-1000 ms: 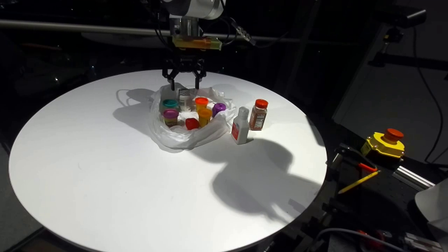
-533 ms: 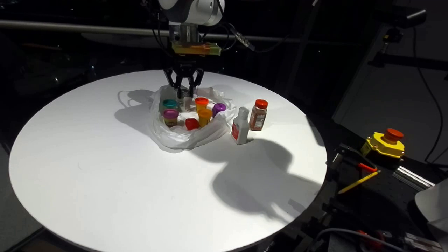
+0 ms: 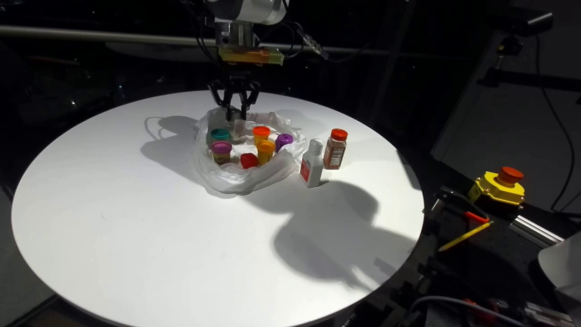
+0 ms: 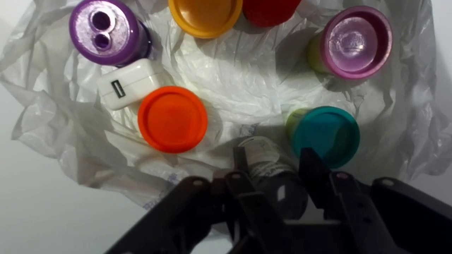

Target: Remove the objects in the plastic and put them on the table.

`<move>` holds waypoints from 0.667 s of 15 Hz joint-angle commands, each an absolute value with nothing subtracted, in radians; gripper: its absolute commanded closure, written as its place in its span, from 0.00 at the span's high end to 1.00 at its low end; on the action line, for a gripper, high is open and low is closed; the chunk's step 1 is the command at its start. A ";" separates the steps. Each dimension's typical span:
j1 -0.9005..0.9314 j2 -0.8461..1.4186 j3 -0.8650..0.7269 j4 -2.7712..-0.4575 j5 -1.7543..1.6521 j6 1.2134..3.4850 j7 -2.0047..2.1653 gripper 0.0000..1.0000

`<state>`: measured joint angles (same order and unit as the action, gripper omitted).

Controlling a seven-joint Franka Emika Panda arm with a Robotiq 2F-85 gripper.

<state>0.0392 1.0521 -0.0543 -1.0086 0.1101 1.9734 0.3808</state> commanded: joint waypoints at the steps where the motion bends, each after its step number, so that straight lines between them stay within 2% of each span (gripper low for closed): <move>1: 0.071 0.907 -0.078 -1.120 0.076 1.991 0.418 0.17; 10: 0.043 0.523 -0.108 -1.515 0.075 2.019 0.473 0.17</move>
<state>0.0589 0.6715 -0.0899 -1.3199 0.0764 1.9712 0.4490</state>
